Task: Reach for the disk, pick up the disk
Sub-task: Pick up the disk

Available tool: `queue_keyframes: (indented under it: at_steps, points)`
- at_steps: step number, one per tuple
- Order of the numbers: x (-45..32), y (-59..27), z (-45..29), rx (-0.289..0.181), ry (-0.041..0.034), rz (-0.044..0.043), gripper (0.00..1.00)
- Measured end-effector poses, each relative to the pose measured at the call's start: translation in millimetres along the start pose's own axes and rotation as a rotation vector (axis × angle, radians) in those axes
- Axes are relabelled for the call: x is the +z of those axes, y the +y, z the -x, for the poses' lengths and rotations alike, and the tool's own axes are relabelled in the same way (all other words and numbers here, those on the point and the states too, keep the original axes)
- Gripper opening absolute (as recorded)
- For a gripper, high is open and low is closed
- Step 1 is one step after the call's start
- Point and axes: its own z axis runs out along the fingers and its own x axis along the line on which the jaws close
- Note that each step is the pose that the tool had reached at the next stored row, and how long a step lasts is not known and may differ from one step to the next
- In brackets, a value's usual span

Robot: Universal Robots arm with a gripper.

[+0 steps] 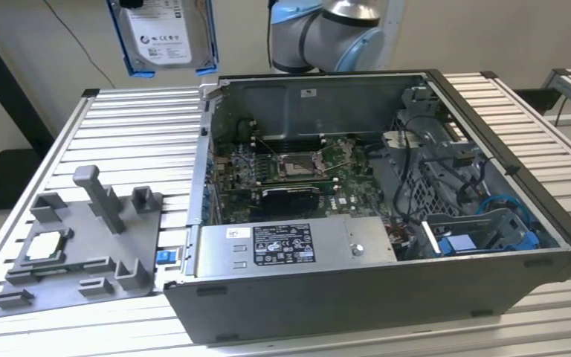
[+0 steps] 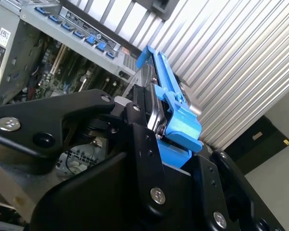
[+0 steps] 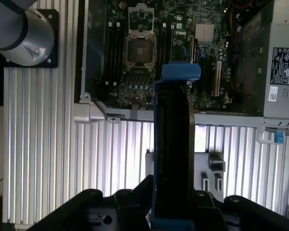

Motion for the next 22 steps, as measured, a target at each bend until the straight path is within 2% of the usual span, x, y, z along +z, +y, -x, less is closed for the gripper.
queue_keyframes:
  at_steps: [10, 22]
  points:
    - [0.2, 18.1, 0.4, 0.0, 0.0, -0.0008, 0.0]
    - [0.5, 44.2, 1.1, 0.0, 0.0002, -0.0025, 0.0]
